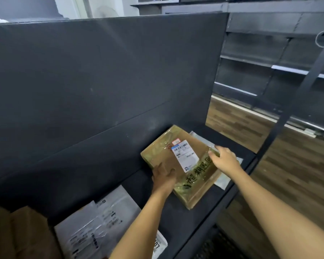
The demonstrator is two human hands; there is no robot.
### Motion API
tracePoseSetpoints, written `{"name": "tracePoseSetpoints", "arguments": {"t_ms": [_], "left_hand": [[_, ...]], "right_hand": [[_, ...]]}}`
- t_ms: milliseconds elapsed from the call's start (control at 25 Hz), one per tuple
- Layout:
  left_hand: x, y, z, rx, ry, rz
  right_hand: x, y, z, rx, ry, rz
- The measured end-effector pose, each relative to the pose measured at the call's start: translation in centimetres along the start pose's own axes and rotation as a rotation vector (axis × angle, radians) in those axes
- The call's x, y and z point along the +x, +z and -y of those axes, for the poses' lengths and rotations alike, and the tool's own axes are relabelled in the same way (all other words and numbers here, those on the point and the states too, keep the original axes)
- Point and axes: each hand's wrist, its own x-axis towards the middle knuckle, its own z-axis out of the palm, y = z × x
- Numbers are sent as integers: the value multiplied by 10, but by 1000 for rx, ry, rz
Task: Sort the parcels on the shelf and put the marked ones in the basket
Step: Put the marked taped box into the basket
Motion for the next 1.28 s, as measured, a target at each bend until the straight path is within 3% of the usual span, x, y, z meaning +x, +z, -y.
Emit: {"name": "tracePoseSetpoints", "arguments": {"t_ms": [240,400,520,640,760,960,1080,1280], "left_hand": [[16,0,13,-243,-225,-85],[19,14,29,-578,-508,35],[15,27,31,-705,-514,88],[8,25,34,-673,-407,22],[-2,8,30,-595,-182,-76],[-25,-18,0,-555,43,-151],[-44,-33,-24,-564,213,-125],[-71,-63,-62,-608,551,-147]], "right_hand": [[39,19,-6,23,-6,86],[56,29,-21,8,47,124],[54,29,-25,30,60,94],[40,30,-25,113,14,16],[19,31,-26,333,-49,-82],[-29,31,-33,677,34,-201],[-52,2,-23,876,-75,-314],[-80,-50,13,984,-340,-517]]}}
